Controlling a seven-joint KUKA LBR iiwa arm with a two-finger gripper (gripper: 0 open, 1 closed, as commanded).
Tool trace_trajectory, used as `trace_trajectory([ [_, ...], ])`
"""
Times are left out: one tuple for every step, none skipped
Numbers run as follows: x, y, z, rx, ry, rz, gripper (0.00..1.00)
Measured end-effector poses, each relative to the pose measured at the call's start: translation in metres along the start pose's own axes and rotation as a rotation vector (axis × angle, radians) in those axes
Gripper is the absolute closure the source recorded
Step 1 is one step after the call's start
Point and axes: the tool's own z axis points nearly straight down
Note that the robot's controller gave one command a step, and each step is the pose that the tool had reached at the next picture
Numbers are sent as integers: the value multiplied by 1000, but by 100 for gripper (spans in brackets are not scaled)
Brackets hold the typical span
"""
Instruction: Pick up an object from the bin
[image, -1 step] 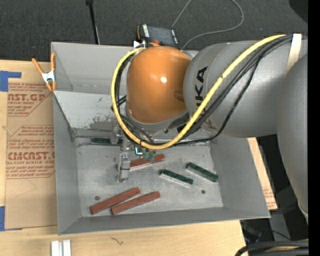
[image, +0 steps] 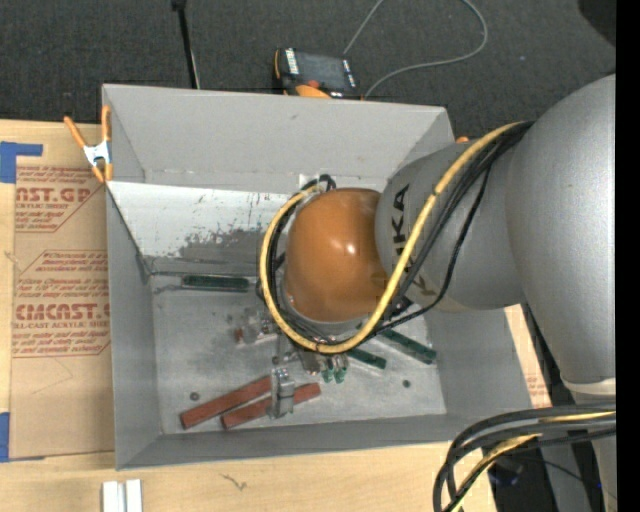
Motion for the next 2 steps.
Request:
trace_trajectory([
  [-10, 11, 61, -1, -2, -98, 0],
  [-5, -8, 31, 0, -10, -415, 0],
])
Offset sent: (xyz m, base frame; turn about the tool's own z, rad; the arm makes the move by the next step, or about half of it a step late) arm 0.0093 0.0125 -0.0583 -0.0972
